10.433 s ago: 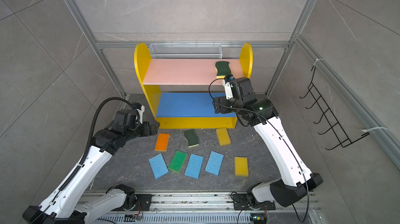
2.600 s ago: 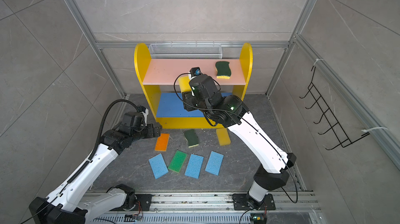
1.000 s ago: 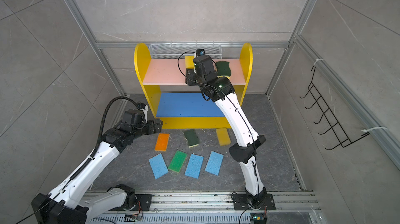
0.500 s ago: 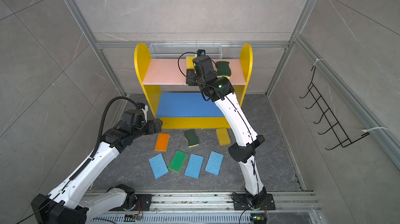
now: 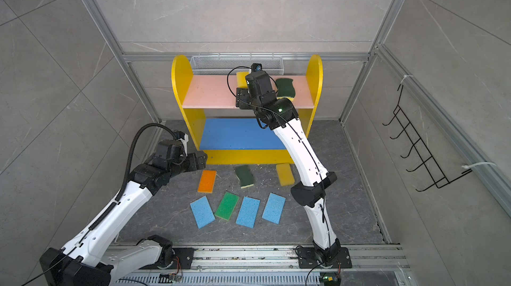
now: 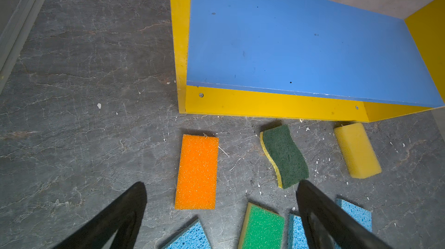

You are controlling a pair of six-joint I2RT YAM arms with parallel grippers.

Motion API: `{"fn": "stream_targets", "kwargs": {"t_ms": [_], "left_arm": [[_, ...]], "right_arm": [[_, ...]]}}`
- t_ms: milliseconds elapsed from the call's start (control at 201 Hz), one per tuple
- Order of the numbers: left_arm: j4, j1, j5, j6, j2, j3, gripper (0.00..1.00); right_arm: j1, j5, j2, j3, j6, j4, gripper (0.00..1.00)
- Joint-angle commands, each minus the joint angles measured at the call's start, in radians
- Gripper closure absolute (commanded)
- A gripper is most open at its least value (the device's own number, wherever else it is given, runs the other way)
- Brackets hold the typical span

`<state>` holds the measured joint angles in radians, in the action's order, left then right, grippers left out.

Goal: Arrange cleaning sponges on a shelf
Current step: Place the cleaning sponge at the shelf.

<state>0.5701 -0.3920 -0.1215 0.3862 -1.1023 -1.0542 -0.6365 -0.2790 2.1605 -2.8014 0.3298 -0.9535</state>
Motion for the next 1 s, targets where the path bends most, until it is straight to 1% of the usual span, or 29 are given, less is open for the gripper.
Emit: {"fn": "stream_targets", "kwargs": {"t_ms": [0,129,747,891,921,996], "left_arm": [[-0.029,0.004,0.0,0.007,0.015,-0.005,0.01],[-0.029,0.005,0.001,0.011,0.015,-0.004,0.01],[-0.023,0.005,-0.004,0.017,0.027,-0.004,0.01],[-0.021,0.005,-0.003,0.02,0.028,-0.002,0.01],[-0.021,0.005,-0.003,0.021,0.027,-0.002,0.01],[-0.021,0.005,-0.001,0.023,0.031,0.0,0.0]], "right_arm": [[-0.005,0.026,0.04,-0.011,0.023,-0.063,0.24],[-0.005,0.041,0.039,-0.013,0.021,-0.07,0.22],[-0.004,0.056,0.027,-0.018,0.02,-0.106,0.22],[-0.005,0.056,0.016,-0.016,0.021,-0.128,0.19],[-0.004,0.05,0.014,-0.016,0.019,-0.133,0.19],[-0.005,0.019,0.012,-0.015,0.014,-0.148,0.25]]}}
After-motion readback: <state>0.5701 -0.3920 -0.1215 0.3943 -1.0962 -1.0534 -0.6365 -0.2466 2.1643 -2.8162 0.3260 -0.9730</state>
